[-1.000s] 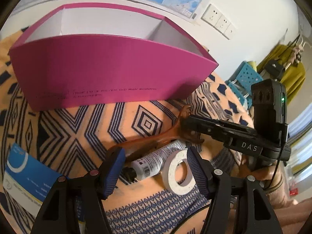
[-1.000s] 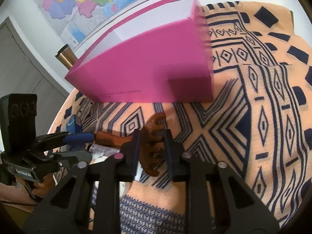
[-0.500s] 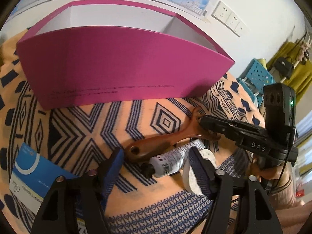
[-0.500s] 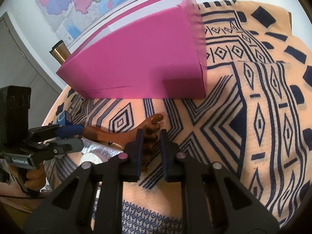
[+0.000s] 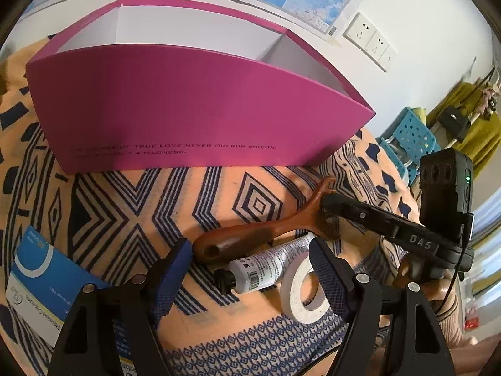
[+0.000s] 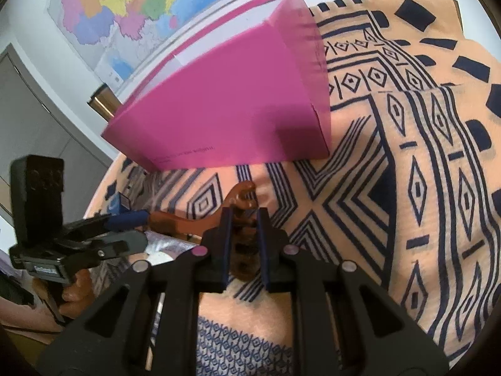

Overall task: Organize rigid objects
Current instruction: 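Close the right gripper on the back scratcher's handle, then lift the back scratcher into the magenta box and open the right gripper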

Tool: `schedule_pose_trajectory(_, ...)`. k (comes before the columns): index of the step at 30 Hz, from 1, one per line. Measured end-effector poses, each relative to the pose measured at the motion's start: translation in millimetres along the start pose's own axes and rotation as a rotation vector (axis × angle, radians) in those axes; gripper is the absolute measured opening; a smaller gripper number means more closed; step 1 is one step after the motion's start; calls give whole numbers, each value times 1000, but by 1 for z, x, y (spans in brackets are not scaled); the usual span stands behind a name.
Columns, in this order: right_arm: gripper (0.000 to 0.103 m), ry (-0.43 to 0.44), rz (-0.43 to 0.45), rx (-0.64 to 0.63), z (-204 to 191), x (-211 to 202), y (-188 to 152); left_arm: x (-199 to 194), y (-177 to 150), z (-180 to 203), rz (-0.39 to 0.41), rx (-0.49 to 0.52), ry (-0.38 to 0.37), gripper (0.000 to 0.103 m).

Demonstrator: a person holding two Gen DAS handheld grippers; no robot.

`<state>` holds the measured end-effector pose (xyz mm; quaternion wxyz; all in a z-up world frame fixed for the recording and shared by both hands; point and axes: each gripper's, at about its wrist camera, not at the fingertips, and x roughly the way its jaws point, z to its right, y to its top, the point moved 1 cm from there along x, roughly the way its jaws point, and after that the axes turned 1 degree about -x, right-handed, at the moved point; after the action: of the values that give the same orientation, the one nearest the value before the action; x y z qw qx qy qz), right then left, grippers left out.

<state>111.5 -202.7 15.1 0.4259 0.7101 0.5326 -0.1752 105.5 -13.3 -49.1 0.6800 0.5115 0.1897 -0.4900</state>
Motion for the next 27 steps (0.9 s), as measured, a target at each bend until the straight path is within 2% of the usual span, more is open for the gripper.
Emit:
schedule_pose_trajectory(8, 18, 31, 35, -17, -3, -9, 6, 3, 1, 3, 3, 32, 35, 78)
schedule_pose_trajectory(10, 15, 52, 56, -21, -6, -13, 7, 6, 1, 3, 2, 44, 52, 77)
schedule_pose_trajectory(12, 12, 91, 82, -54, -15, -20, 10, 8, 1, 5, 2, 61, 70, 77)
schedule_pose_trajectory(14, 12, 77, 94, -113, -28, -24, 12, 12, 2, 8, 0, 81, 95, 77)
schedule_pose_trajectory(19, 14, 83, 86, -175, -43, -19, 12, 22, 5, 12, -4, 117, 155, 71)
schedule_pose_trajectory(21, 14, 82, 80, -173, -44, -16, 11, 24, 7, 11, -3, 112, 167, 62)
schedule_pose_trajectory(27, 14, 117, 92, -152, -42, -15, 12, 27, 10, 12, 13, 114, 195, 57)
